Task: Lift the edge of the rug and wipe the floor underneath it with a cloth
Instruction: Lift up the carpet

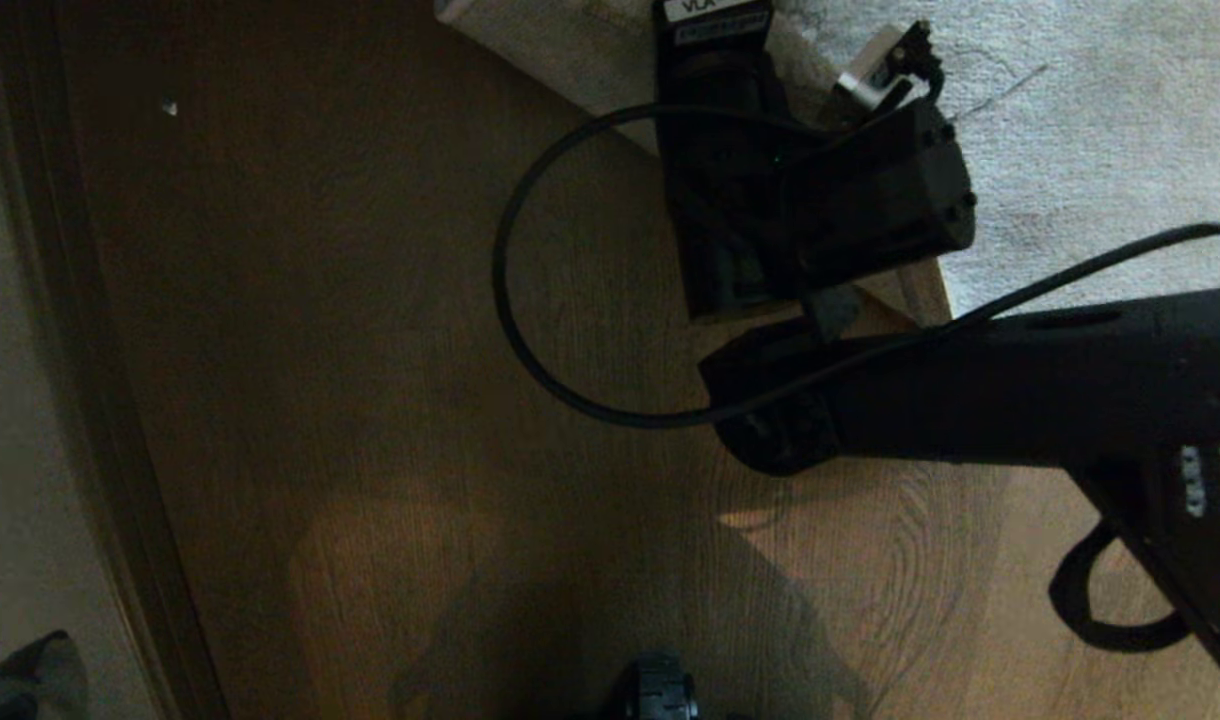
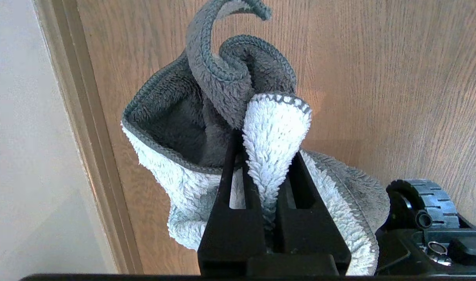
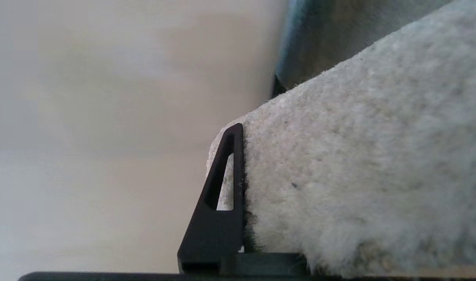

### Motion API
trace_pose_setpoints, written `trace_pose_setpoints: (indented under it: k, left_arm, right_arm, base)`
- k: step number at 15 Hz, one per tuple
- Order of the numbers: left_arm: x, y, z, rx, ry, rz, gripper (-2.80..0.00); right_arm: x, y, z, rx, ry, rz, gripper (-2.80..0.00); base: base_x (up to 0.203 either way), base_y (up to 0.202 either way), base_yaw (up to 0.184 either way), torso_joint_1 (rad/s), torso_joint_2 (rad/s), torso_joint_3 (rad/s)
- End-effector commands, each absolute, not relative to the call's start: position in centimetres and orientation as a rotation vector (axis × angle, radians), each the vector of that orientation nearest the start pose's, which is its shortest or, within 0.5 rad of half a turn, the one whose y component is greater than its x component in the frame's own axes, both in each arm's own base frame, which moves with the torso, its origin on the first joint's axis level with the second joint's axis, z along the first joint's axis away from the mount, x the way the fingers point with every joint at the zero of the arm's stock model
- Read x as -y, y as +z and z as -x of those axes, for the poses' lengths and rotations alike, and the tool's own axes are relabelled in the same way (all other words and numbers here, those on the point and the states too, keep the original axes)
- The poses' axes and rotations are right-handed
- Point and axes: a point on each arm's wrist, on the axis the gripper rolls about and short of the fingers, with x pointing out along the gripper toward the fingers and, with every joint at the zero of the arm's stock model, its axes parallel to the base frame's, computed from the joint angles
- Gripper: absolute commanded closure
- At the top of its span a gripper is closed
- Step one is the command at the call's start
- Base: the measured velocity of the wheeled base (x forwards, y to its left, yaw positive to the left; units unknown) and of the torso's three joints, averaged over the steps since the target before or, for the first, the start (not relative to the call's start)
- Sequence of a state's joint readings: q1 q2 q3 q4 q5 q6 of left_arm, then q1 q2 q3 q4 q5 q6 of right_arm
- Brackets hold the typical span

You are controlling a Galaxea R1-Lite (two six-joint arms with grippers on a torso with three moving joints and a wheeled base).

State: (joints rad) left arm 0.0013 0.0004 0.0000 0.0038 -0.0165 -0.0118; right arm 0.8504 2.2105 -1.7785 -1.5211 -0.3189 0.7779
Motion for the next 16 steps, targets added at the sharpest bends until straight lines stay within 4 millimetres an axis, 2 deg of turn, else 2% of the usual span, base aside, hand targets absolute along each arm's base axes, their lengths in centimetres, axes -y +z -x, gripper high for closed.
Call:
trace_pose_setpoints:
  k: [1, 6, 16]
  left_arm:
    - [0.0, 7.5, 2.3, -0.005, -0.015, 0.012, 0.00]
    - [0.0, 7.5, 2.3, -0.004, -0.015, 0.012, 0.00]
    - [0.0, 7.5, 2.3, -0.003, -0.015, 0.009, 0.00]
  right_arm:
    - [-29.7, 34.2, -26.9, 0.784, 0.874, -1.346, 0.00]
    - [-30.1, 34.5, -26.1, 0.778, 0.937, -1.334, 0.00]
    - [-30.7, 34.1, -25.8, 0.759, 0.941, -1.331, 0.00]
  base:
    - [0.000, 0.000, 0.000, 0.000, 0.00, 0.000]
    - [0.000, 0.000, 0.000, 0.000, 0.00, 0.000]
    - [0.000, 0.000, 0.000, 0.000, 0.00, 0.000]
